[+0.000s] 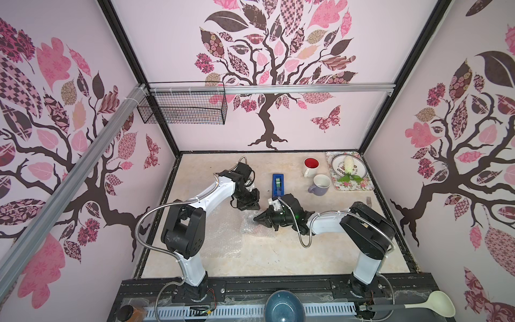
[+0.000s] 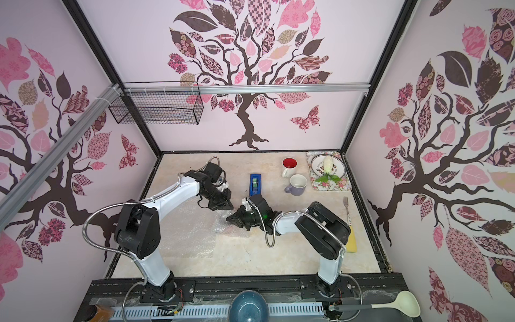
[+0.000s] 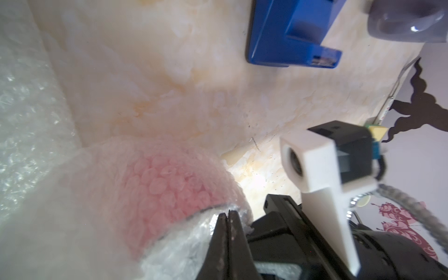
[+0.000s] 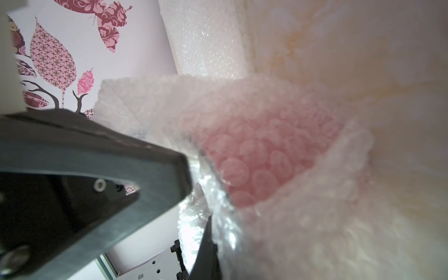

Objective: Wrap mugs in bubble wrap
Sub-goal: Stick the tape on the bubble wrap.

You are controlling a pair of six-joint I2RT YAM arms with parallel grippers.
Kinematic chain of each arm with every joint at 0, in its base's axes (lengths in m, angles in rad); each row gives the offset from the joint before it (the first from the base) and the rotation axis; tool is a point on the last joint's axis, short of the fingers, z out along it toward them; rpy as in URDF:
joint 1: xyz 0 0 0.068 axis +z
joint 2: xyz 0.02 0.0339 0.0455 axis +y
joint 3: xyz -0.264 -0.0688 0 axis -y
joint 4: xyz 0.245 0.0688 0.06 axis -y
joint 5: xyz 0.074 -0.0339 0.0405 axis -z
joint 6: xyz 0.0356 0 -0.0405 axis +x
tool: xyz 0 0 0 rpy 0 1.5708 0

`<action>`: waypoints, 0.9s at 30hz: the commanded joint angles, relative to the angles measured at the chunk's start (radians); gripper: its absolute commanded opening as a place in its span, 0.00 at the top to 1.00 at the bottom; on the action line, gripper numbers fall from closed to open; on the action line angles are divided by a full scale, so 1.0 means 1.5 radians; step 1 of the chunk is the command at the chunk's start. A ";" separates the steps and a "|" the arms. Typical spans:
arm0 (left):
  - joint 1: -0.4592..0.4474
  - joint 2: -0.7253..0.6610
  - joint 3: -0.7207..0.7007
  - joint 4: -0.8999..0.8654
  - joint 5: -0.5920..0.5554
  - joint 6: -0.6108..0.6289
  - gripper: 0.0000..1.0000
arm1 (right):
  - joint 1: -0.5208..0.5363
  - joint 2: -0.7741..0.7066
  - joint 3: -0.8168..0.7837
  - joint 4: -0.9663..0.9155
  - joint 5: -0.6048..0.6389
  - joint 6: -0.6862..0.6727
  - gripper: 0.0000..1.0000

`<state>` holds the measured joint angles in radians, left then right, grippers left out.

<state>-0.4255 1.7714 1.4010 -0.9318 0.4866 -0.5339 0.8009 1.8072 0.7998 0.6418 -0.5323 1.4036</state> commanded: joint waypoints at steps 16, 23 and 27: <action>-0.006 0.010 0.009 -0.045 -0.010 0.045 1.00 | 0.002 0.004 0.001 -0.050 0.012 0.029 1.00; -0.010 0.038 -0.014 -0.046 0.001 0.070 1.00 | 0.002 0.003 0.007 -0.056 0.014 0.024 1.00; -0.013 0.048 -0.030 -0.035 -0.010 0.072 1.00 | 0.003 0.000 -0.001 -0.050 0.018 0.028 1.00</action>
<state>-0.4358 1.8263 1.3956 -0.9894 0.4942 -0.4519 0.8028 1.8072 0.7998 0.6418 -0.5335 1.3987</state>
